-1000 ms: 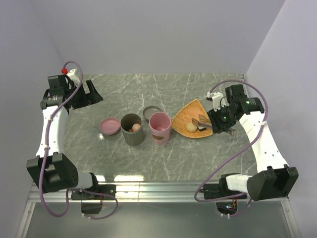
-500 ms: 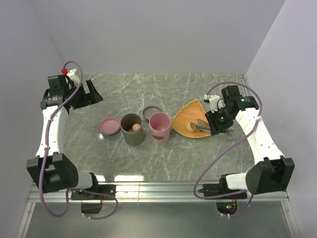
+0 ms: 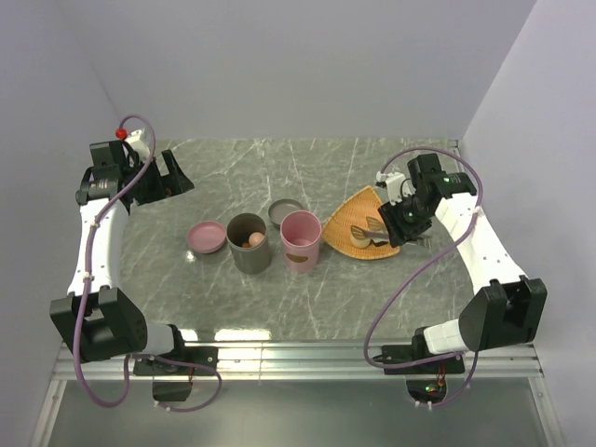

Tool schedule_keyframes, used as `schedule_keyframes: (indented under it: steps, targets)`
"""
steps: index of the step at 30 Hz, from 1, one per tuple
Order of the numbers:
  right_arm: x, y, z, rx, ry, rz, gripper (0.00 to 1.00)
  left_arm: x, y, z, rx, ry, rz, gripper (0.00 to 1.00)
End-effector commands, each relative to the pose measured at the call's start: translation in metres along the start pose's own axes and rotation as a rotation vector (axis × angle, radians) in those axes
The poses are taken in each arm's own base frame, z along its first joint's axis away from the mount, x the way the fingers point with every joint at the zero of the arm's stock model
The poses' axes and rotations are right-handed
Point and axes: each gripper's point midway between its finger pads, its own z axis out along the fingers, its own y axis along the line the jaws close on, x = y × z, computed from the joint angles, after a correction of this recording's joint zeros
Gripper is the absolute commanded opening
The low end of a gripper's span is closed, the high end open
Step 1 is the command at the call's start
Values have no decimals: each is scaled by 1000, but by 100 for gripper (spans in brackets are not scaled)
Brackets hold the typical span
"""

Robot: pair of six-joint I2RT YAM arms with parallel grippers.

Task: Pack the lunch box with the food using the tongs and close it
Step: Pick up the fake food from the plate.

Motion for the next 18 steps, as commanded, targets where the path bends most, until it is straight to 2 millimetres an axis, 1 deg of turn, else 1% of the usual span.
schedule_keyframes:
  steps: [1,8,18]
  targets:
    - [-16,-5,-5,27,-48,-27,55,-11,-4,-3,14,-34,18,99]
    - [-7,-1,5,6,-21,-28,55,-12,-6,-4,23,-36,15,99]
    - [-9,1,12,-18,2,-31,53,-13,-5,-5,16,-37,18,99]
